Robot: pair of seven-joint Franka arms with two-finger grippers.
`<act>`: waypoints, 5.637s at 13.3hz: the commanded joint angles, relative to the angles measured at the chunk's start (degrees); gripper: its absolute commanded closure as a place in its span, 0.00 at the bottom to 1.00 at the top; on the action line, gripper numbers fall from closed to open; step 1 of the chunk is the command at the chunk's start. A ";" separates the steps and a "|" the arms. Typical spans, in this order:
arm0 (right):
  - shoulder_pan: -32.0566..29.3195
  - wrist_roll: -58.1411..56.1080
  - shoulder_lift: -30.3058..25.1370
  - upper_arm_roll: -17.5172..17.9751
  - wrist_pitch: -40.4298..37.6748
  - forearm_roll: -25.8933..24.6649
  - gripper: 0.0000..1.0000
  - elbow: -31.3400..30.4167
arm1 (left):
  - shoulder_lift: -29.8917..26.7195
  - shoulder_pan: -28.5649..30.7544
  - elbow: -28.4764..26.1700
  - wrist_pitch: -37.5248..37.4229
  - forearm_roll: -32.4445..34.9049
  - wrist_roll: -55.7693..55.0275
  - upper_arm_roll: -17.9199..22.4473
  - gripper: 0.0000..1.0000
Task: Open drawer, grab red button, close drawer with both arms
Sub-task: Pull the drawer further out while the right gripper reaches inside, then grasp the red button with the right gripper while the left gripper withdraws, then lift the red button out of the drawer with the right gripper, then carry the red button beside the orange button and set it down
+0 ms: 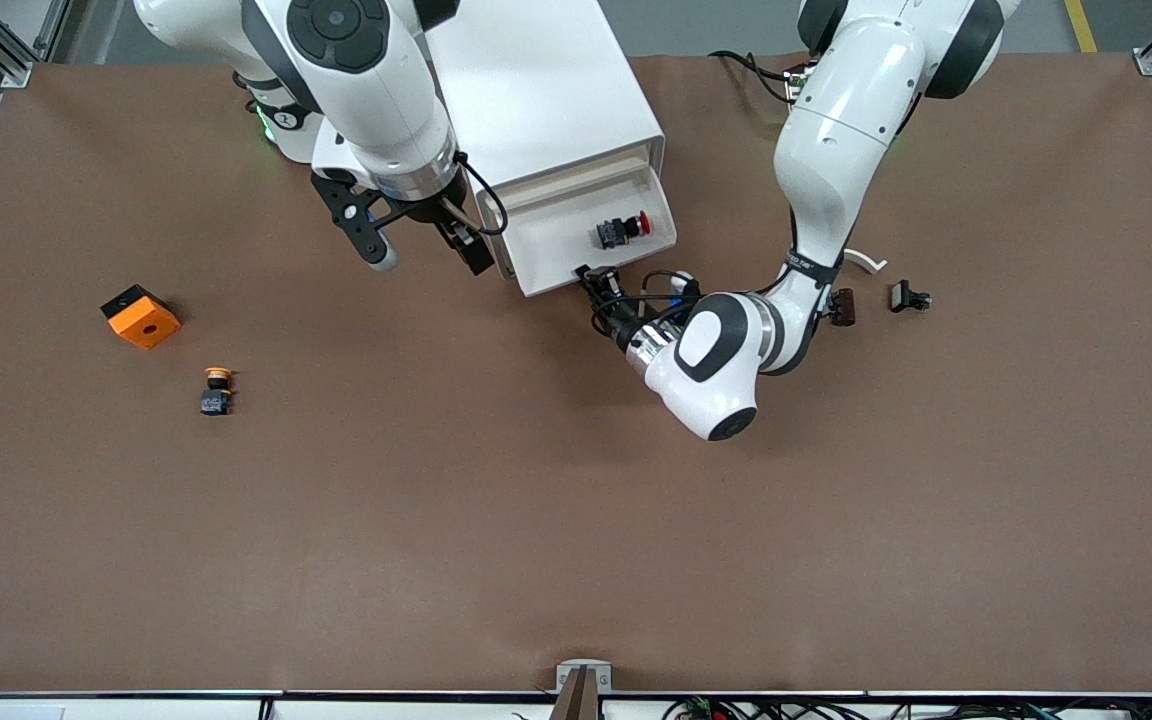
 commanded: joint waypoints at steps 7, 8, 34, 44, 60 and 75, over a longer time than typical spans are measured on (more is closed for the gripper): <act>4.66 9.89 5.71 -0.60 -0.37 -0.20 0.00 4.75 | -0.16 -0.39 7.18 2.96 3.63 4.40 4.98 0.00; 5.54 10.33 6.15 -0.60 -0.37 -0.38 0.00 4.83 | -0.43 -0.21 7.54 2.96 4.25 4.49 5.15 0.00; 16.53 26.86 24.00 -0.51 14.13 -1.70 0.00 8.79 | -31.62 11.03 7.54 -5.47 60.94 91.91 6.30 0.00; 16.80 26.07 24.70 0.54 15.79 1.90 0.15 8.79 | -43.41 14.64 0.60 -5.48 60.94 109.06 6.12 0.00; 16.71 23.79 25.32 0.63 15.63 2.69 1.00 12.21 | -51.13 30.01 -11.07 0.23 60.33 111.45 -8.20 0.00; -5.60 -45.17 10.39 -0.16 -8.81 2.88 1.00 12.77 | -55.10 32.66 -16.63 1.29 60.15 114.79 -11.98 0.00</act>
